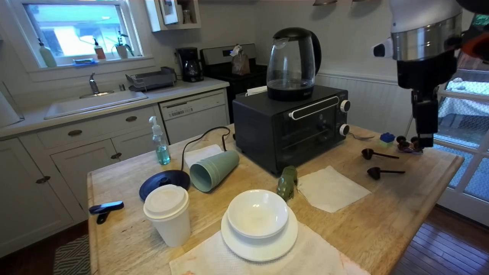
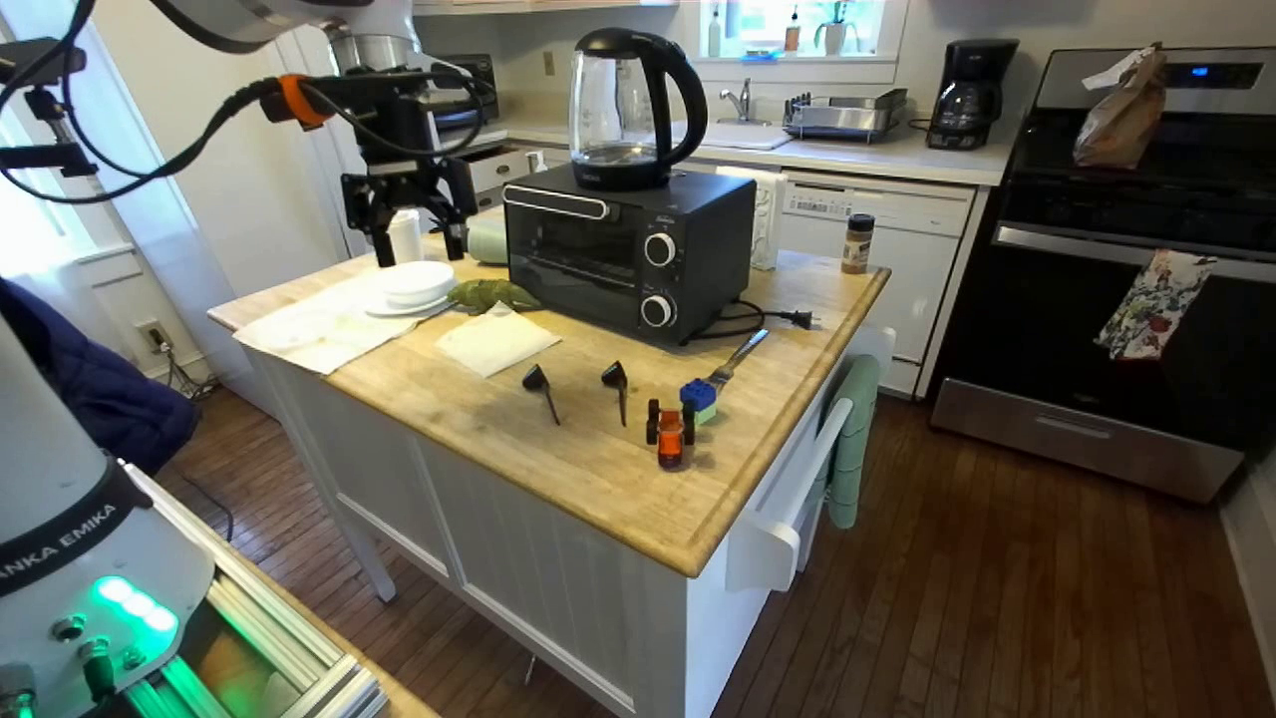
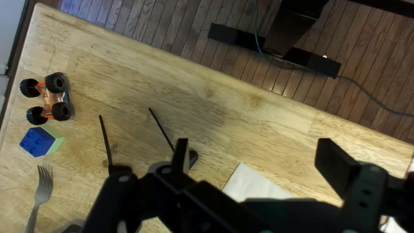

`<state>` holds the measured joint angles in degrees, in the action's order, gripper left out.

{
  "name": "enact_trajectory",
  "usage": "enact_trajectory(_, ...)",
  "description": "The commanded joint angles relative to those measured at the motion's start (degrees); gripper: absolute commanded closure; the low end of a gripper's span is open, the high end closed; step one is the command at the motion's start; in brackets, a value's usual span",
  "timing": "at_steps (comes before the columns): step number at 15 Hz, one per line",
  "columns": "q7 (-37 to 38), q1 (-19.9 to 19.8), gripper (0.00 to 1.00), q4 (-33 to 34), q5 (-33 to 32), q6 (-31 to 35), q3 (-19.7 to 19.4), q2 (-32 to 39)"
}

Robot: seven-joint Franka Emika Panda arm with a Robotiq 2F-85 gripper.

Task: Stack the two measuring spoons together

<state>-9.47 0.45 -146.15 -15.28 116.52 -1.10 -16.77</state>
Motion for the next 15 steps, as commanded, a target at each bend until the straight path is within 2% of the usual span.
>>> enact_trajectory(1, -2.8, -2.2, 0.00, -2.1, -2.5, 7.5, -2.3, 3.3)
enact_trajectory(4, -5.0, -3.3, 0.00, -2.6, -2.6, 12.3, -3.4, 5.7)
enact_trajectory(5, -3.8, -2.8, 0.00, -2.3, -1.2, 9.6, -2.6, 4.3)
enact_trajectory(12, -4.5, -3.1, 0.00, -2.3, -1.2, 11.3, -3.0, 5.8)
enact_trajectory(15, -6.0, -4.4, 0.00, -0.8, -0.3, 12.2, -4.7, 9.1)
